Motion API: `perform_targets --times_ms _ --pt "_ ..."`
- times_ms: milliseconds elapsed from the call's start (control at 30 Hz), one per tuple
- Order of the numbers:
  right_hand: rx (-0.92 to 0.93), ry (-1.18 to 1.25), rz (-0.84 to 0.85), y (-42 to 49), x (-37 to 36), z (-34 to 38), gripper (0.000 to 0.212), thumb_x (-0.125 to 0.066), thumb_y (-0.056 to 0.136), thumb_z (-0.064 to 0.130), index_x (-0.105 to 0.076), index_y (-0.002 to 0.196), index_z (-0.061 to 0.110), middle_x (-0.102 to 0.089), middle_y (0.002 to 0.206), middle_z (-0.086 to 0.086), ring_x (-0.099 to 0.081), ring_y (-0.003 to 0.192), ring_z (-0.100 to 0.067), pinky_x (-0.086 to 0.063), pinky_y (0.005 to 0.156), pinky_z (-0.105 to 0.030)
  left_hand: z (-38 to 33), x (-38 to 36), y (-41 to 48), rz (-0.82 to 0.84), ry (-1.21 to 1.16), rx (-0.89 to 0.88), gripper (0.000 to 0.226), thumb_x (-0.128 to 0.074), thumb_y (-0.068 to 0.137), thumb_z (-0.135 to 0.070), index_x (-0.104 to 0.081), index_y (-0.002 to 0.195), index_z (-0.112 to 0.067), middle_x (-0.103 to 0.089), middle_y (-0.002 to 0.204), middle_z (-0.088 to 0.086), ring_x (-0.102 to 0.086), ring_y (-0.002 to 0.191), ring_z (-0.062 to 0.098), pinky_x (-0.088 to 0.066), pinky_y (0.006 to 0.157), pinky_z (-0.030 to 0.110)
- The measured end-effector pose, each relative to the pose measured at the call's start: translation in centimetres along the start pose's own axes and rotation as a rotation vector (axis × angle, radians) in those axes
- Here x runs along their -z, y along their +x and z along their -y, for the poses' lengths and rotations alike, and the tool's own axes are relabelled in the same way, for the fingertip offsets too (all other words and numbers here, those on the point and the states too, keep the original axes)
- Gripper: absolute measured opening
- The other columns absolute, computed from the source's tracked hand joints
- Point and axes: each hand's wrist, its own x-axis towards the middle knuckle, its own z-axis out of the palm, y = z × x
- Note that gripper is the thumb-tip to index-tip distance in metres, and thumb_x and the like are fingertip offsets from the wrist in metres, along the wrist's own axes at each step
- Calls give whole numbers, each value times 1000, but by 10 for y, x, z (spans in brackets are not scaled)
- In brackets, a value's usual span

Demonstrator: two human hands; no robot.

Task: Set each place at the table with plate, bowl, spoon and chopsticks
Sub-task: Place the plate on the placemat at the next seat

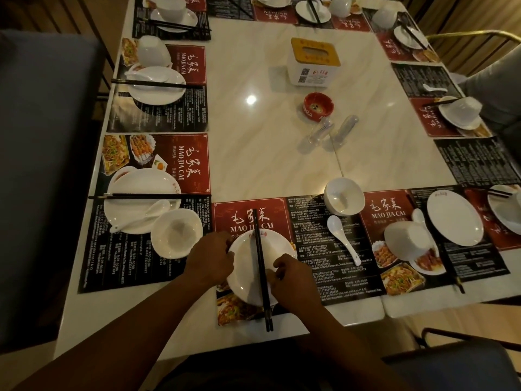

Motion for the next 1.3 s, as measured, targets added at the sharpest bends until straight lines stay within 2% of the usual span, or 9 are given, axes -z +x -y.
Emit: perform_targets --times_ms 167,233,400,600,767,900,1000,1133,1300 --pt "-40 -1 -42 9 38 -23 11 -69 92 26 -67 99 19 -70 85 6 -62 72 -1 -56 72 -20 -19 -4 8 -45 1 -37 23 -72 84 -26 -67 107 -26 -66 97 -8 -64 92 14 -55 81 32" --pt "-59 -24 -84 15 58 -37 3 -67 92 21 -66 90 21 -65 78 10 -59 69 1 -50 64 -15 -29 -7 13 -78 -35 -48 28 -71 85 -23 -66 113 -24 -67 102 -5 -64 96 16 -54 84 33" --pt "-100 -114 -196 41 101 -77 11 -61 92 16 -60 82 21 -63 80 4 -63 76 -14 -47 62 -23 -62 -16 22 -127 -89 -102 24 -69 88 -18 -70 111 -20 -69 100 -3 -64 94 16 -54 81 32" --pt "-80 -270 -128 74 118 -110 22 -65 87 19 -55 106 13 -60 108 -10 -62 95 -28 -55 77 -39 -95 -28 34 -123 -75 -99 22 -70 86 -19 -69 108 -19 -67 99 -5 -63 89 12 -55 80 33" --pt "-3 -215 -66 84 118 -126 36 -69 83 25 -53 114 15 -59 111 -7 -62 101 -26 -55 79 -38 -122 -44 41 -173 -47 -63 13 -69 86 -15 -69 98 -15 -68 89 -3 -62 81 13 -56 73 35" --pt "89 -69 -133 99 132 -135 36 -69 87 37 -55 107 10 -59 95 0 -59 87 -18 -44 71 -28 -146 -61 50 -191 -115 32 11 -66 86 -12 -71 95 -16 -70 85 -3 -64 76 12 -56 72 35" --pt "170 -230 1 115 153 -139 34 -67 84 48 -61 95 16 -67 84 3 -65 81 -16 -51 70 -29 -168 -75 60 -189 -186 81 24 -69 87 -17 -70 110 -20 -72 97 -5 -66 84 9 -54 78 26" --pt "283 -373 180 114 159 -141 33 -64 89 39 -57 111 15 -69 102 1 -65 94 -18 -37 72 -25 -191 -89 75 -218 -231 163 28 -67 87 -18 -70 114 -21 -72 102 -6 -65 86 8 -47 76 19" --pt "185 -165 298 109 149 -143 35 -77 81 28 -55 107 18 -68 106 -2 -65 98 -22 -45 73 -24 -193 -91 77 -239 -244 225 25 -67 87 -18 -70 112 -23 -70 96 -9 -62 79 1 -46 68 12"
